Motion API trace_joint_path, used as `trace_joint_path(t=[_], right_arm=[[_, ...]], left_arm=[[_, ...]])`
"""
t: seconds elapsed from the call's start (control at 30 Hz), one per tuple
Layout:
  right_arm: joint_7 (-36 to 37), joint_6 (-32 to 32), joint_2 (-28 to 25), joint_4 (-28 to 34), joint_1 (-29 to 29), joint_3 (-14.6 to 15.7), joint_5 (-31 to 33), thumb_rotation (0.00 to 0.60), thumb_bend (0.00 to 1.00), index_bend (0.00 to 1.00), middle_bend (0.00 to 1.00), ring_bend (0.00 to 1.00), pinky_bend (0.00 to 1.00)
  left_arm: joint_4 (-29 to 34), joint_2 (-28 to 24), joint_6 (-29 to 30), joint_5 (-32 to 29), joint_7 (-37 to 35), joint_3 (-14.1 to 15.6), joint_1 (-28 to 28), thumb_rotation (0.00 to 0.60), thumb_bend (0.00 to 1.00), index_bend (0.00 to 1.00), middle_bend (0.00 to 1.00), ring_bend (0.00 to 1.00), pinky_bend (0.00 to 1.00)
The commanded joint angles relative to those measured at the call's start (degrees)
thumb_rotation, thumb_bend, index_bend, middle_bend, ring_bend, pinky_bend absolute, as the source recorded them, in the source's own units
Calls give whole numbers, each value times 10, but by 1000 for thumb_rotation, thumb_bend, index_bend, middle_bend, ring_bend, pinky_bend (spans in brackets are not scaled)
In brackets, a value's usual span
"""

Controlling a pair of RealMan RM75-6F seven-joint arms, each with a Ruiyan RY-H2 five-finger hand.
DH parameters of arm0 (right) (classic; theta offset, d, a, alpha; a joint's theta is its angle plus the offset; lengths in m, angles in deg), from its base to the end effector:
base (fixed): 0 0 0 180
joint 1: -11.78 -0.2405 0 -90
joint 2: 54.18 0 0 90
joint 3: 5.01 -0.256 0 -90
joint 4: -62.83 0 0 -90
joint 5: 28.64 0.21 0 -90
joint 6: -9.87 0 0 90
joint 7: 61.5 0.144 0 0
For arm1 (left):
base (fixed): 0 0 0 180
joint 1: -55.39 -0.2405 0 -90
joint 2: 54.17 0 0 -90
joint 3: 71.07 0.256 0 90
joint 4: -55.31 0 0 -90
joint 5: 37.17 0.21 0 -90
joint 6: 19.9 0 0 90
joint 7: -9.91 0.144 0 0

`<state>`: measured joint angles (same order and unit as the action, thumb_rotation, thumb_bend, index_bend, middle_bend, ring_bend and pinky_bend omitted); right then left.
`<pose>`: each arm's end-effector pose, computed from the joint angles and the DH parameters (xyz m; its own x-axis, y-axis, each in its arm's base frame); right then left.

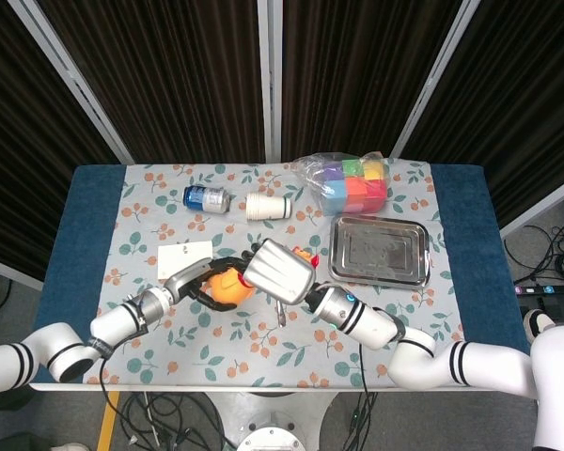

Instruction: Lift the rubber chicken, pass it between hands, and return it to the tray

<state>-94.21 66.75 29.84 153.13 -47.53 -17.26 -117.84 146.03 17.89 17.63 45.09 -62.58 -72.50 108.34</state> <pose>0.0103 -0.3335 0.0121 0.5747 0.3679 0.7310 -0.2474 -0.7733 0.5837 -0.1351 0.3367 0.0153 -0.4464 0.7634 0.4668 0.8388 0.1753 0.5154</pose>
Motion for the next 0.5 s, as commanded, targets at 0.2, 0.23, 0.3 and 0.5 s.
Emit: trace_joint_path(t=[0.2,0.23,0.3,0.5], right_arm=[[12,0,-13,15,7,12,-9,600,658,873,716,702,894],[16,1,-14,19,8,14,-11,600,658,873,716,702,894],[20,3,-17,25,10,16,-15,600,658,875,717,704,895],[26,8,-25,43,14,25,-35,600,659,877,718,707,897]], left_arm=[[-2,20,10,-75,43,-33,-30,600,613,691,743,693,764],[-2,23,9,-81,49,-35,-32,600,628,711,766,715,784],[-2,26,9,-90,57,-40,-37,600,664,762,826,772,828],[-2,34,6,-121,88,-61,-49,600,709,888,956,886,908]])
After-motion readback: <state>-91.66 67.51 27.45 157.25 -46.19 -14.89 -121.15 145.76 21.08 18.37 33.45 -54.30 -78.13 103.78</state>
